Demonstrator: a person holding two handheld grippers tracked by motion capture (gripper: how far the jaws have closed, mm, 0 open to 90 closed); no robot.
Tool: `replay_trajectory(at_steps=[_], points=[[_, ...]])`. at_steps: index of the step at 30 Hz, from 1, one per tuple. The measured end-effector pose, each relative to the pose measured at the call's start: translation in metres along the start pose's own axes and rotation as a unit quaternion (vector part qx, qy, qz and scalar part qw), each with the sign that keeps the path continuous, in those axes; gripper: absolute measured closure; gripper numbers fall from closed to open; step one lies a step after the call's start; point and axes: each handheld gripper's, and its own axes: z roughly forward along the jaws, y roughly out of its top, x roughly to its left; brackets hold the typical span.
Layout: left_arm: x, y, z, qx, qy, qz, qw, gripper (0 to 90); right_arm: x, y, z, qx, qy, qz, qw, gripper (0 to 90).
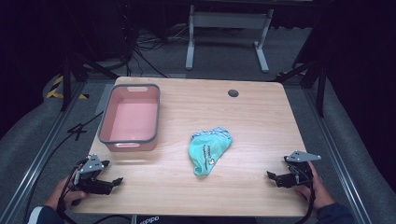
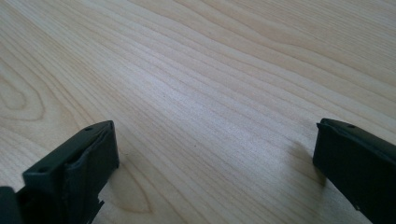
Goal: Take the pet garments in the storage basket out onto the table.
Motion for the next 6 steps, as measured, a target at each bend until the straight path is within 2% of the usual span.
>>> replay_trajectory(at_steps=[5, 6], points=[[-0.0023, 0.0025, 0.0016, 0.002, 0.009, 0.002, 1.0000, 11.9, 0.0000, 0.0000, 0.0000, 0.000, 0.000, 0.000, 1.0000, 0.6], [-0.0048, 0.0031, 0.0030, 0.001, 0.010, -0.006, 0.9999, 11.9, 0.0000, 0.0000, 0.0000, 0.000, 0.000, 0.000, 1.0000, 0.6]])
